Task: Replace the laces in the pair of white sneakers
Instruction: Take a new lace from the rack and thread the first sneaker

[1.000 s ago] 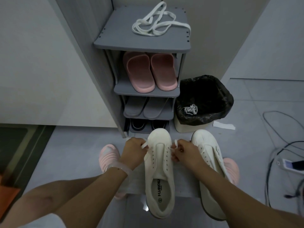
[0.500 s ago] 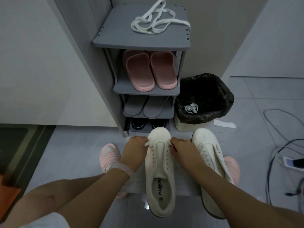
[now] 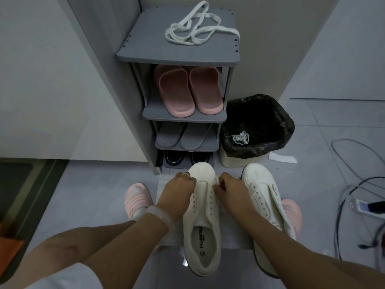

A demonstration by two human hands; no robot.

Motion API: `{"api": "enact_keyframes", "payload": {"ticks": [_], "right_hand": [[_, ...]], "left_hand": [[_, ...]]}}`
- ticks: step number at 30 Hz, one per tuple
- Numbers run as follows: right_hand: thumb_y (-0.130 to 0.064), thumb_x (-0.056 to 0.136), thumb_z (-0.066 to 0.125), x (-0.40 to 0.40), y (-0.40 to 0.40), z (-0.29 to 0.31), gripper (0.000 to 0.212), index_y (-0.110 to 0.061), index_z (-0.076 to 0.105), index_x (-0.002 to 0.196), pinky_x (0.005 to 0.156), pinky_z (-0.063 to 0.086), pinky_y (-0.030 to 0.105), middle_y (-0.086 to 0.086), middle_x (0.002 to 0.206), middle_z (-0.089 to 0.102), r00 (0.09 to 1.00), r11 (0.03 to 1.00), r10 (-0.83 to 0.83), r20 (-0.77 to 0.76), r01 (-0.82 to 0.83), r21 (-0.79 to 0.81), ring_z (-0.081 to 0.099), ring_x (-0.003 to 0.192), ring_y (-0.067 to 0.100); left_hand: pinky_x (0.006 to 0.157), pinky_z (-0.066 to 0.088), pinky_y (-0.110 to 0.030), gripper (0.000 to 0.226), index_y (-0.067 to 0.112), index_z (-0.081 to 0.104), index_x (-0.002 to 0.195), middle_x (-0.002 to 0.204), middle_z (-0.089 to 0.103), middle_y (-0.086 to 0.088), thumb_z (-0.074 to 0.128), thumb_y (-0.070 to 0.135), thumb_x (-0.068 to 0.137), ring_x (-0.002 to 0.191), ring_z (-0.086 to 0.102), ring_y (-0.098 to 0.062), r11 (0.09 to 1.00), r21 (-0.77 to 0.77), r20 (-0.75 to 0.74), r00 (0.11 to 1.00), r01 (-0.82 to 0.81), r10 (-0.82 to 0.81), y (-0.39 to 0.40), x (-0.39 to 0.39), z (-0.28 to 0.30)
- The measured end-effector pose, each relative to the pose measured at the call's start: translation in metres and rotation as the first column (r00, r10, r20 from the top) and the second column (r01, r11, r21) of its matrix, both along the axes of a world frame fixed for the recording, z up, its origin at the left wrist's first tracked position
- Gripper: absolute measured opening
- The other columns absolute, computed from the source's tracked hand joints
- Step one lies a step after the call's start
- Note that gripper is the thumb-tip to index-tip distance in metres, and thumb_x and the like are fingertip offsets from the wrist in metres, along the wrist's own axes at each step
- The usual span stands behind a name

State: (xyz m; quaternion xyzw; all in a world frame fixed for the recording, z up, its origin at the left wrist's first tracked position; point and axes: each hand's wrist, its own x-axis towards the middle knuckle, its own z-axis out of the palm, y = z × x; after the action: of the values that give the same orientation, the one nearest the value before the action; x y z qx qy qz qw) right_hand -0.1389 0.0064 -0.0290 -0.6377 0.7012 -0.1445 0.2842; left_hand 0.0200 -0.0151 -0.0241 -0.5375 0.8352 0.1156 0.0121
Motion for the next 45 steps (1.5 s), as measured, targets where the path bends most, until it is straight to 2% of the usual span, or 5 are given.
{"api": "enact_keyframes", "payload": {"ticks": [9, 18, 28, 36, 45], "right_hand": [[-0.024, 0.098, 0.039, 0.001, 0.007, -0.002, 0.02, -0.01, 0.051, 0.091, 0.068, 0.044, 0.032, 0.004, 0.085, 0.058, 0.995, 0.997, 0.074, -0.061, -0.075, -0.007, 0.054, 0.076, 0.019], [-0.038, 0.091, 0.052, 0.004, 0.007, -0.003, 0.021, -0.021, 0.039, 0.093, 0.061, 0.042, 0.028, -0.008, 0.071, 0.051, 0.988, 0.994, -0.095, 0.118, 0.088, 0.058, 0.051, 0.066, 0.011], [-0.012, 0.08, 0.055, 0.002, -0.001, 0.02, 0.041, -0.018, 0.037, 0.116, 0.065, 0.044, 0.031, 0.007, 0.09, 0.057, 0.989, 0.982, 0.109, 0.098, -0.122, 0.144, 0.058, 0.08, 0.025], [-0.009, 0.087, 0.044, 0.017, -0.001, 0.025, 0.031, -0.011, 0.047, 0.118, 0.072, 0.042, 0.033, 0.012, 0.11, 0.052, 0.896, 0.939, 0.342, -0.282, -0.319, 0.125, 0.056, 0.097, 0.031], [-0.015, 0.085, 0.056, -0.001, 0.003, 0.02, 0.035, -0.015, 0.038, 0.116, 0.066, 0.039, 0.025, -0.003, 0.092, 0.057, 0.997, 0.992, 0.063, 0.046, -0.067, 0.103, 0.056, 0.083, 0.016]], "left_hand": [[0.056, 0.035, -0.013, 0.006, 0.003, 0.057, 0.089, 0.073, 0.054, -0.002, 0.054, -0.001, 0.085, 0.07, 0.049, -0.016, 0.888, 0.318, -0.459, 0.765, -0.332, 0.451, 0.001, 0.001, 0.007], [0.052, 0.039, -0.007, 0.026, 0.011, 0.039, 0.101, 0.084, 0.051, 0.002, 0.06, 0.012, 0.085, 0.075, 0.052, -0.012, 0.796, 0.507, -0.473, 0.665, -0.331, 0.578, 0.004, -0.002, 0.004], [0.048, 0.032, -0.015, 0.037, 0.021, 0.032, 0.101, 0.078, 0.052, -0.003, 0.051, 0.001, 0.076, 0.067, 0.05, -0.015, 0.909, 0.382, -0.373, 0.872, -0.168, 0.317, 0.005, 0.005, 0.011], [0.072, 0.032, -0.023, 0.035, 0.014, 0.057, 0.115, 0.112, 0.054, -0.011, 0.045, 0.009, 0.083, 0.1, 0.054, -0.026, 0.968, 0.222, -0.079, 0.988, -0.115, 0.136, 0.007, -0.006, 0.011], [0.093, 0.028, -0.031, 0.03, 0.029, 0.062, 0.116, 0.122, 0.042, 0.0, 0.052, 0.034, 0.087, 0.117, 0.033, -0.022, 0.987, 0.114, -0.087, 0.988, -0.117, 0.127, 0.008, -0.033, 0.006]]}}
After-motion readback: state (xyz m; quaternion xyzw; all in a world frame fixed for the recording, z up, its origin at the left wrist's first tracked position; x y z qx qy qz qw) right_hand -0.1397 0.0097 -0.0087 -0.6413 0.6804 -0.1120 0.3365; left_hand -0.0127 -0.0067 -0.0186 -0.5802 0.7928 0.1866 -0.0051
